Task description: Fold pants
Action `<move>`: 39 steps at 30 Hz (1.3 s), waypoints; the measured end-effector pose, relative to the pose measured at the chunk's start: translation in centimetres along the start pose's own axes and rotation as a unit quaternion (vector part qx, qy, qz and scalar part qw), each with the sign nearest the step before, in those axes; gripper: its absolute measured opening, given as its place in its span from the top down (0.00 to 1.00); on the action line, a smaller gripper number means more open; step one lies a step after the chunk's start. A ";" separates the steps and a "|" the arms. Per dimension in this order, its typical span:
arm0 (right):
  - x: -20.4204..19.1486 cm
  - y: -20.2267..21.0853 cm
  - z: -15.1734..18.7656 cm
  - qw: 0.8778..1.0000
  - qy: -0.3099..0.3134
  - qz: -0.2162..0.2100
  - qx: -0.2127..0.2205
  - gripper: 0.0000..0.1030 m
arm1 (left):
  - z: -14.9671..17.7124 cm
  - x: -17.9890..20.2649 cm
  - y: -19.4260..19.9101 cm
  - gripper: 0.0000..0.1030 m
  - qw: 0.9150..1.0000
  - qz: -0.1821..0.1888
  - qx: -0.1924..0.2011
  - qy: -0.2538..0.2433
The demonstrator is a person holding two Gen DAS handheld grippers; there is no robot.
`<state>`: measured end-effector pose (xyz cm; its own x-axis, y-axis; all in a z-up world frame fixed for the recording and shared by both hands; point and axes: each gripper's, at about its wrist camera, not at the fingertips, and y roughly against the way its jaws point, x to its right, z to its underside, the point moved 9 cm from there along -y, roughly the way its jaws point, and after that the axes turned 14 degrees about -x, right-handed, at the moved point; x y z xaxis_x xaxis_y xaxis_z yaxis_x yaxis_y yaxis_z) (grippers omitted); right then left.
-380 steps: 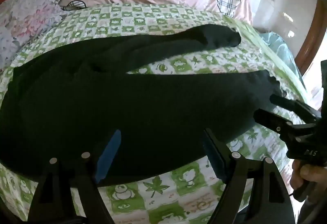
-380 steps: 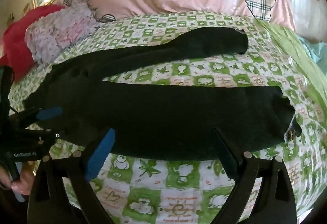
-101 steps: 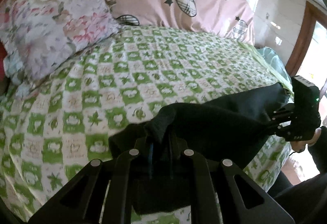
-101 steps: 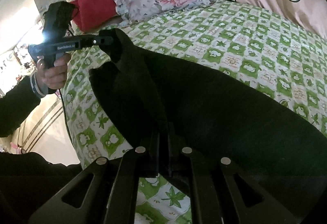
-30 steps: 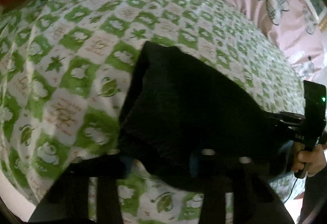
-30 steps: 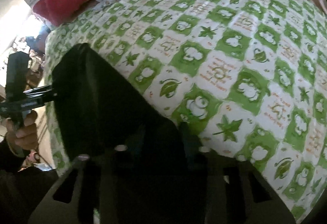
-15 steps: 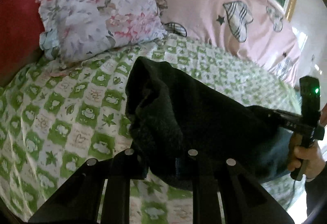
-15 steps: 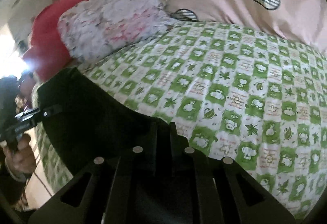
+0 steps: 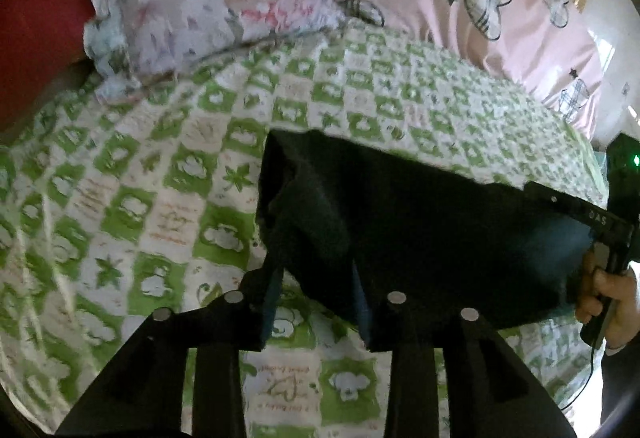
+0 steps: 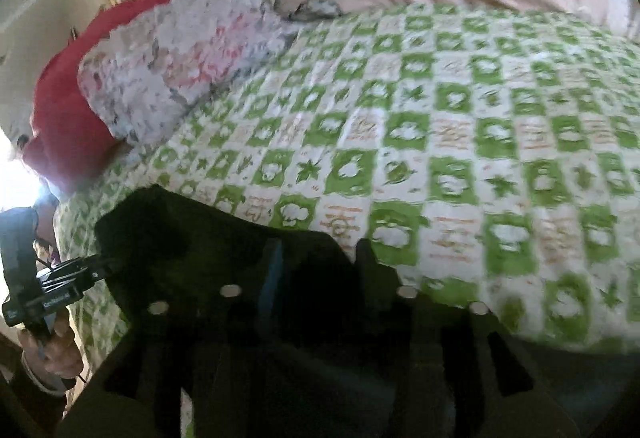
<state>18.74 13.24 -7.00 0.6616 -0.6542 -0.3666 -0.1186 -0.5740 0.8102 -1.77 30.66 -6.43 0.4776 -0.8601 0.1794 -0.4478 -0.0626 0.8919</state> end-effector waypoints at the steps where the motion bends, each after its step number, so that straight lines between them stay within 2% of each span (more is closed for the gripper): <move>1: 0.2 0.9 0.4 1.000 -0.003 -0.004 0.007 0.60 | -0.1 0.4 0.7 0.61 1.000 0.001 0.006 -0.005; 4: 1.2 3.3 2.1 1.000 -0.021 -0.003 0.020 0.60 | -0.1 2.0 2.5 0.56 0.999 0.003 0.022 -0.024; 7: 2.8 5.5 4.3 0.998 -0.050 -0.006 0.031 0.60 | -0.6 4.9 4.1 0.55 0.998 0.020 0.041 -0.051; 11: 5.1 7.7 7.8 0.995 -0.096 -0.005 0.039 0.60 | -0.8 9.1 5.0 0.48 0.994 0.047 0.051 -0.090; 18: 7.9 10.8 12.2 0.988 -0.144 0.010 0.059 0.60 | 0.1 16.2 3.3 0.48 0.985 0.076 0.024 -0.154; 28: 11.1 15.7 15.7 0.973 -0.197 0.042 0.112 0.60 | 0.9 22.7 1.1 0.46 0.971 0.110 -0.009 -0.210; 30: 11.8 16.4 16.6 0.969 -0.210 0.047 0.119 0.56 | 1.0 23.6 0.7 0.44 0.969 0.112 -0.014 -0.218; 32: 12.6 17.1 17.7 0.964 -0.226 0.057 0.126 0.42 | 1.1 24.5 0.3 0.42 0.967 0.115 -0.020 -0.224; 39: 15.3 19.4 20.5 0.946 -0.277 0.072 0.149 0.41 | 1.6 27.6 -1.0 0.41 0.959 0.126 -0.041 -0.250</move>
<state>11.37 -18.02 -6.28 0.1416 -0.8471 -0.5123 -0.4371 -0.5178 0.7354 10.65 6.15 -2.99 -0.0694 -0.9793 0.1903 -0.4299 0.2015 0.8801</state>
